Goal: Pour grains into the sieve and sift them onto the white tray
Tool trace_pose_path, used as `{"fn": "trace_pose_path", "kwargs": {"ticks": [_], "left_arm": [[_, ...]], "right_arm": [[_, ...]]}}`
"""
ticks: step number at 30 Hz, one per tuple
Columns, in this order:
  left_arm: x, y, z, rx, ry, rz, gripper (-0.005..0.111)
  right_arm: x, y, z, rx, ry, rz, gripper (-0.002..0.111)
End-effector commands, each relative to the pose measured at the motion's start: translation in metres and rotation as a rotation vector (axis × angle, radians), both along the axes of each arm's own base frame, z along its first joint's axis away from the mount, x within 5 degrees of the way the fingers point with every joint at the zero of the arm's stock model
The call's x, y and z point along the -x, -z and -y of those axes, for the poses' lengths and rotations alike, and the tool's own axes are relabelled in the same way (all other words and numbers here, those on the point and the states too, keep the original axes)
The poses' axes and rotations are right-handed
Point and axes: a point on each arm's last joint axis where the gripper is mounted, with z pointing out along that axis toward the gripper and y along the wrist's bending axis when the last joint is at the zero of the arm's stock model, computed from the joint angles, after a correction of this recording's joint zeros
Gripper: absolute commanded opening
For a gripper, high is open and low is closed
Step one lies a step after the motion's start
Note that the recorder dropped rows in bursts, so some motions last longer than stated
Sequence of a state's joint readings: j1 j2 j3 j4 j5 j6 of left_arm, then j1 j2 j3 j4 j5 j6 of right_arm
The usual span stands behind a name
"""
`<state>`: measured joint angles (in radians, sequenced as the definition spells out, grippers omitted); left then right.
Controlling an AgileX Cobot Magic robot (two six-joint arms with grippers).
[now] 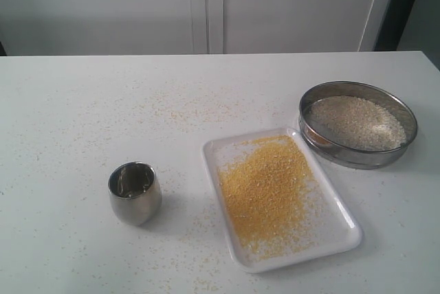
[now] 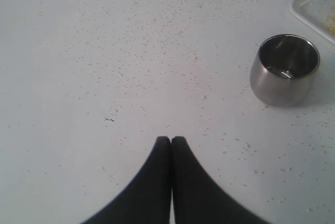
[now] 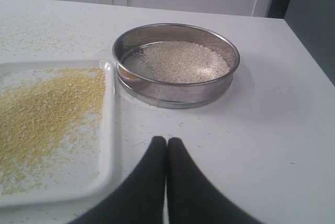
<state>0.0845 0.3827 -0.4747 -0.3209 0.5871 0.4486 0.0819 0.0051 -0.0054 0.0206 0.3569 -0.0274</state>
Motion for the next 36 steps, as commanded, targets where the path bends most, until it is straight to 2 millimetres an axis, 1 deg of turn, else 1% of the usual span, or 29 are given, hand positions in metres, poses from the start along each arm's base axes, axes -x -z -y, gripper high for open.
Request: {"fn": "trace_pose_path", "kwargs": {"ticks": [1,28,36], "left_arm": [[0.0015,0.0012,0.0014,0.009,0.012,-0.008,0.000],[0.0014,0.0011,0.0013,0.009,0.011,-0.006,0.000],[0.0096,-0.0002,0.0024,0.008,0.017,0.036,0.000]], "right_arm": [[-0.0002,0.0003,0.0003,-0.002,0.005,0.014,0.000],[-0.0002,0.0003,0.0003,-0.002,0.005,0.014,0.000],[-0.0002,0.0003,0.0003,-0.002,0.005,0.014,0.000]]}}
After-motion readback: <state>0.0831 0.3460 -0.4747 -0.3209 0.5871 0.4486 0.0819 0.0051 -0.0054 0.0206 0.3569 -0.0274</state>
